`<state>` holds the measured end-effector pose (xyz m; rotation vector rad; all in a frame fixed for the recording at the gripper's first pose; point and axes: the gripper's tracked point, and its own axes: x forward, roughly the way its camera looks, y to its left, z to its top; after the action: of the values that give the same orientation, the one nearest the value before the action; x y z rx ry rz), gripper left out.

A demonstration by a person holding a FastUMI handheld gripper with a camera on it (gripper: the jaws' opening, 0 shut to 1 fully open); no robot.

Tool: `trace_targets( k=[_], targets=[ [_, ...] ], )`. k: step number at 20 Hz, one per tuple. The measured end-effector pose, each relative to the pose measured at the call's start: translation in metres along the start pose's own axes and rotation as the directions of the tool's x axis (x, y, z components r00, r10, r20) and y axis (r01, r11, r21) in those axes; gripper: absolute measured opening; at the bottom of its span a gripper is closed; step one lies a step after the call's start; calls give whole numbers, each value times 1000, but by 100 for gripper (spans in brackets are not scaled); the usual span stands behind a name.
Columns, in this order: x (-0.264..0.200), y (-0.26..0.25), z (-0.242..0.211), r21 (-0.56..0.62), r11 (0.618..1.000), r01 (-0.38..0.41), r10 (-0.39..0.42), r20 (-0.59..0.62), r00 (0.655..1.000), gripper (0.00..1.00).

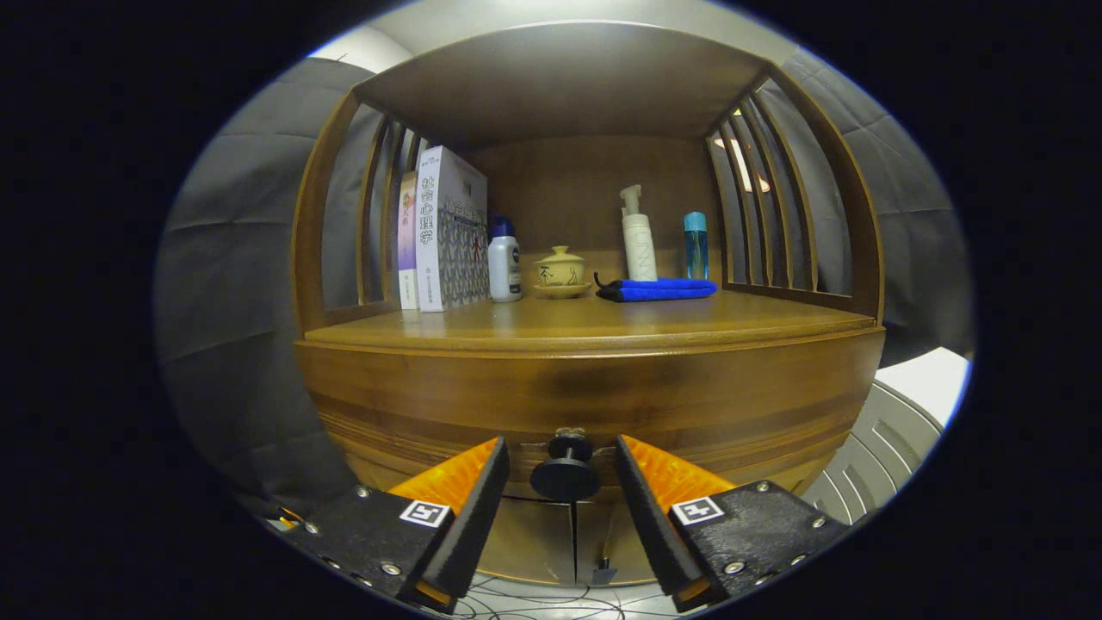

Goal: Pull open the drawer, take out the items inside it, and place them on the countertop above the cabinet.

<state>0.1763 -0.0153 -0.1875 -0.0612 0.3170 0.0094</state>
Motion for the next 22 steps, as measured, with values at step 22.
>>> trace_targets(
  k=[22],
  targets=[
    [-35, 4, -17, 37, 999, -5, 7, -52, 999, 37]
  ],
)
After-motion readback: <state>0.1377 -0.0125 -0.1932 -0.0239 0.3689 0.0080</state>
